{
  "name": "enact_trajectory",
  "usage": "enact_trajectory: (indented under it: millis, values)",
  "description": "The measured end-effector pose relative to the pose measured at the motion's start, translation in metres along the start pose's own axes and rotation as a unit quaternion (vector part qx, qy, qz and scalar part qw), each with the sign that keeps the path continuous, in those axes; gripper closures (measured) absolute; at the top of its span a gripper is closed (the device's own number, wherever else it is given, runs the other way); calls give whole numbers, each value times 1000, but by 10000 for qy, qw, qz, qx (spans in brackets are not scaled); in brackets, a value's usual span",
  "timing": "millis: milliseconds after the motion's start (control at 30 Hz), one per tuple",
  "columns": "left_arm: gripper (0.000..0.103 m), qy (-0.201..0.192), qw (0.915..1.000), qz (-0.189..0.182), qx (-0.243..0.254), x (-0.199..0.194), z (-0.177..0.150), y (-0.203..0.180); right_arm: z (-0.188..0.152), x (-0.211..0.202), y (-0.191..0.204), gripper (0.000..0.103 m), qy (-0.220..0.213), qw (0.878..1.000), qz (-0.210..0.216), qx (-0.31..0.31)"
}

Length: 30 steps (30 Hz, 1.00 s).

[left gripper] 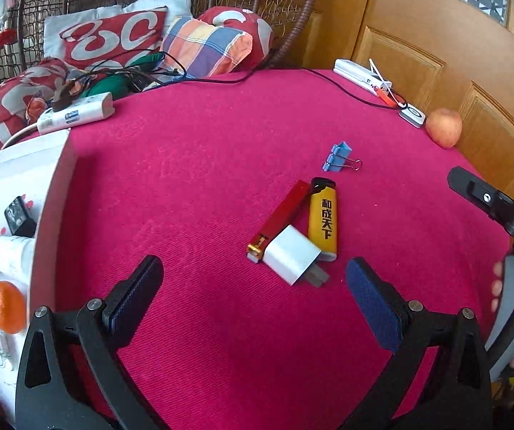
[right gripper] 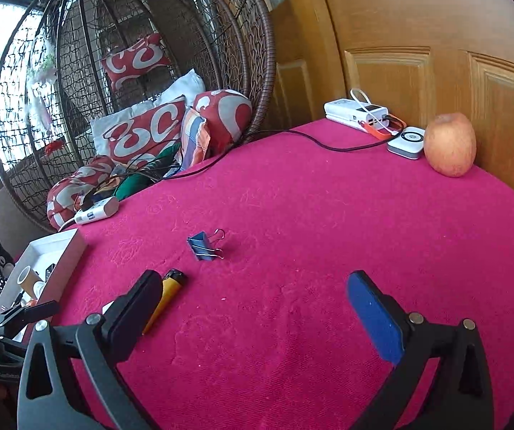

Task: Organize rigid objects
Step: 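Move both grippers back toward the lighters and white plug adapter, then grasp the white plug adapter with the left gripper while the right gripper grasps the yellow lighter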

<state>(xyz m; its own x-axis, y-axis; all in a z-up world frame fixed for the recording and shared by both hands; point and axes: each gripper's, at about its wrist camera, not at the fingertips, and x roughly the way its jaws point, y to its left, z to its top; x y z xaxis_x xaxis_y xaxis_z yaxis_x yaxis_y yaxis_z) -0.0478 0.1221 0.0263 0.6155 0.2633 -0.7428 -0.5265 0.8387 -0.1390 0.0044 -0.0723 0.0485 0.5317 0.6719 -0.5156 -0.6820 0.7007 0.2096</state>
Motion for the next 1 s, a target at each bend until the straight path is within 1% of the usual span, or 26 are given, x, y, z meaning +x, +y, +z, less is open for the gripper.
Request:
enact_trajectory:
  millis: [67,133,167,267,333,433,467,533,600,633,700,767,833,867,933,1000]
  values:
    - [0,21,9997,129,-209,12,8,-2,0,-1,-3,0,-13,10000,10,25]
    - [0,44,9988,373,-328,25,15,0,-1,-2,-6,0,-21,10000,14,42]
    - [0,135,9980,513,-336,33,17,1,-1,-2,-6,0,-14,10000,20,44]
    - [0,302,9967,633,-411,38,10,12,-2,-3,-7,0,-1,10000,33,54]
    - [0,326,9963,752,-240,34,3,15,-2,-3,-7,0,-12,10000,67,53]
    - [0,365,9963,746,-230,24,-9,25,-3,3,-2,0,77,9997,225,-33]
    - [0,336,9967,698,-224,21,-10,28,-4,8,2,0,130,9993,351,-54]
    - [1,280,9975,625,-146,19,-10,30,-7,18,12,0,282,9967,756,-100]
    - [7,203,9985,518,-16,18,-9,28,-10,27,30,0,477,9937,941,-368]
    - [7,168,9988,448,73,18,-8,26,-11,31,40,0,552,9924,945,-567]
    - [7,64,9990,326,305,17,-7,18,-13,41,57,0,690,9900,823,-920]
    - [8,12,9978,346,564,16,-8,10,-14,52,69,0,910,9862,792,-1132]
    - [22,32,9962,452,747,17,-11,5,-15,60,80,0,1038,9834,775,-1270]
    - [29,93,9955,553,764,19,-12,6,-16,63,85,0,1071,9822,728,-1359]
    - [30,121,9968,512,597,18,-11,13,-19,73,96,0,1158,9789,550,-1593]
    - [30,110,9973,537,491,17,-10,19,-21,85,103,0,1359,9741,462,-1745]
